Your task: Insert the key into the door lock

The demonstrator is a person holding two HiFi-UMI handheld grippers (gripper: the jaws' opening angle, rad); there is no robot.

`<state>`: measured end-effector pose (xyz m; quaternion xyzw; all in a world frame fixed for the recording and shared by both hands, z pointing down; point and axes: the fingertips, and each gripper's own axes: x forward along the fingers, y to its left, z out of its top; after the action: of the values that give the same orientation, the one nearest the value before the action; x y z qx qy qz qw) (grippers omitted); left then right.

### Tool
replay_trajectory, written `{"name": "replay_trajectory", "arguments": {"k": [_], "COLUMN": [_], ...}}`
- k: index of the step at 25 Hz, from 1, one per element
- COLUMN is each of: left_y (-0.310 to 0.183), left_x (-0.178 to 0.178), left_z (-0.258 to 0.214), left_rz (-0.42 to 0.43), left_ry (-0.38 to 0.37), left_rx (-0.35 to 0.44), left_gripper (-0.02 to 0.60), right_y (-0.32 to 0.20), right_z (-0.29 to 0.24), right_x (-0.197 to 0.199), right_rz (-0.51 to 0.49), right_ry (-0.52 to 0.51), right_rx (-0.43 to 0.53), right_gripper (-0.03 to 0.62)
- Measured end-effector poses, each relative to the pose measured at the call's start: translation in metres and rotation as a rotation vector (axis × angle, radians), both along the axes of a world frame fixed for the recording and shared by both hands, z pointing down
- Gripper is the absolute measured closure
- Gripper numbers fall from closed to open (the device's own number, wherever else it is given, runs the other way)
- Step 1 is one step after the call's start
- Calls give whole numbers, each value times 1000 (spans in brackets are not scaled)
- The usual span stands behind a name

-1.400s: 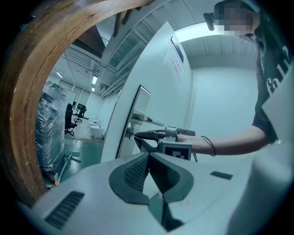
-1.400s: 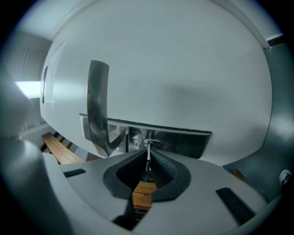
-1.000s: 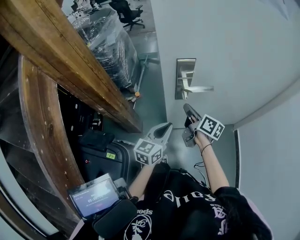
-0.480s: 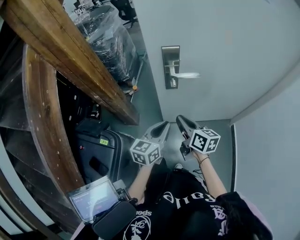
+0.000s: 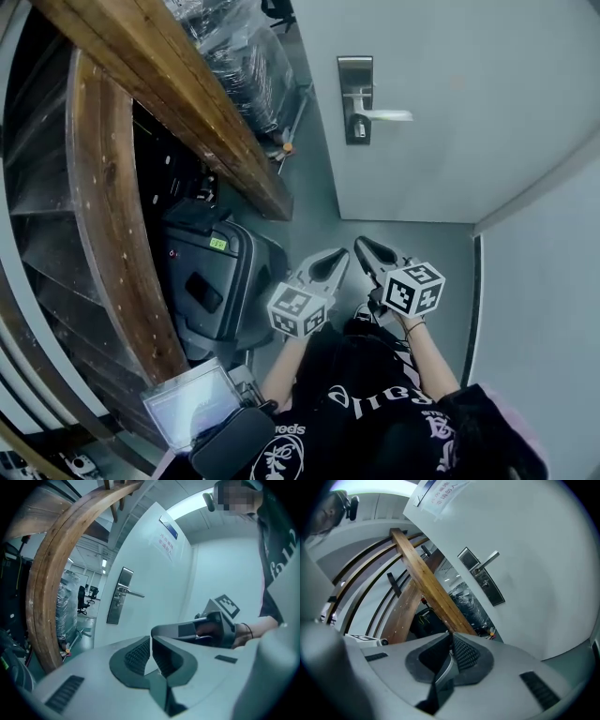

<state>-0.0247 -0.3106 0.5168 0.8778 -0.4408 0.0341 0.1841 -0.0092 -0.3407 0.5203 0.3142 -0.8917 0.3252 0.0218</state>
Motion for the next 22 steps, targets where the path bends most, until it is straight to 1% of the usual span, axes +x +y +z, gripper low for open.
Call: {"name": "replay_trajectory", "arguments": {"k": [5, 8, 11, 17, 20, 22], "left_y": [19, 39, 68, 142, 168, 184], "left_x": [-9, -17, -29, -73, -93, -99], "left_z": [-9, -19, -21, 0, 10, 15], "left_rz": [21, 53, 93, 146, 147, 157], "left_ry": [54, 89, 92, 61, 70, 79], "left_rx": [38, 57, 61, 10, -14, -30], "left_gripper": [577, 577, 577, 577, 577, 577], "right_y": [32, 53, 80, 152, 184, 203], "right_z": [2, -1, -3, 11, 19, 23], "right_x": [-5, -17, -37, -76, -88, -88], "right_rz": [2, 8, 25, 105, 132, 158], "right_ry": [8, 17, 4, -43, -27, -8], "right_rx": [-4, 6, 2, -50, -66, -76], "right_gripper": [559, 559, 559, 559, 559, 559]}}
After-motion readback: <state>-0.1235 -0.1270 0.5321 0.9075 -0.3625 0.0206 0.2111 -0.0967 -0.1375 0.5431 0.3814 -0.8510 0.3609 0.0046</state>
